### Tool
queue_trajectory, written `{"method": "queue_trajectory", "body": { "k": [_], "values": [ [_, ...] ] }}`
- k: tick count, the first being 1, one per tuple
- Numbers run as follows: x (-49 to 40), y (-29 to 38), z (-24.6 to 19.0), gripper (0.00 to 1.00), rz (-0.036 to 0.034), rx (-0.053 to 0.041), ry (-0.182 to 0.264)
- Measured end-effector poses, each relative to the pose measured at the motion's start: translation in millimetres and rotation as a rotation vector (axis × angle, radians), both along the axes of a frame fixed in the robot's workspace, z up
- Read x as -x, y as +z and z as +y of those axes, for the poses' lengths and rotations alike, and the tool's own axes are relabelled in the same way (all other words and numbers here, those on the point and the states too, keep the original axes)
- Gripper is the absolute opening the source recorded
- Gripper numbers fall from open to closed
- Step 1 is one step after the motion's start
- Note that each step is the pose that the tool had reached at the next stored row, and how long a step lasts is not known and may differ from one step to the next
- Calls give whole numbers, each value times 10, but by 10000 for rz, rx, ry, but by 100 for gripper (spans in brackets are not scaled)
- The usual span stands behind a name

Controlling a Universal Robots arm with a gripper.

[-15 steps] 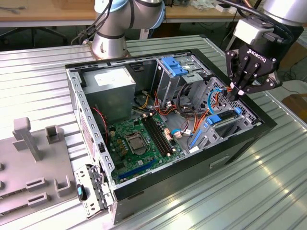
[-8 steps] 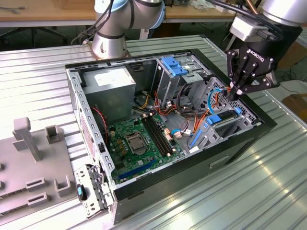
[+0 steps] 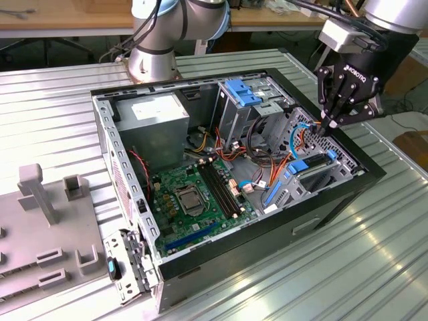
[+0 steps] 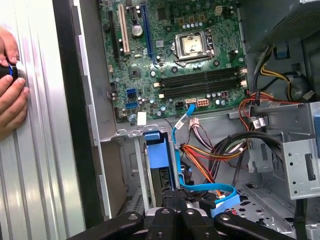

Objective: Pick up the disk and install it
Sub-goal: 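Insert the first disk wire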

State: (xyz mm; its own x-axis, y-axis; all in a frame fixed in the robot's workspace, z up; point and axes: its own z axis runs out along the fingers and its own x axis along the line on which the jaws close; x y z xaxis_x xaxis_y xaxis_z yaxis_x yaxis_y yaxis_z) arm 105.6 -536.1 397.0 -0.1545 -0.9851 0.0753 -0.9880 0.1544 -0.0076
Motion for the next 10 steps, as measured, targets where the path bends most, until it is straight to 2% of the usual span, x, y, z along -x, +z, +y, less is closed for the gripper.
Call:
{"method": "queue_trajectory", "body": {
  "k": [7,10],
  "values": [
    [-78,-7,48,11,0,9,-592],
    [-123,-11,87,11,0,15,-967]
  ]
}}
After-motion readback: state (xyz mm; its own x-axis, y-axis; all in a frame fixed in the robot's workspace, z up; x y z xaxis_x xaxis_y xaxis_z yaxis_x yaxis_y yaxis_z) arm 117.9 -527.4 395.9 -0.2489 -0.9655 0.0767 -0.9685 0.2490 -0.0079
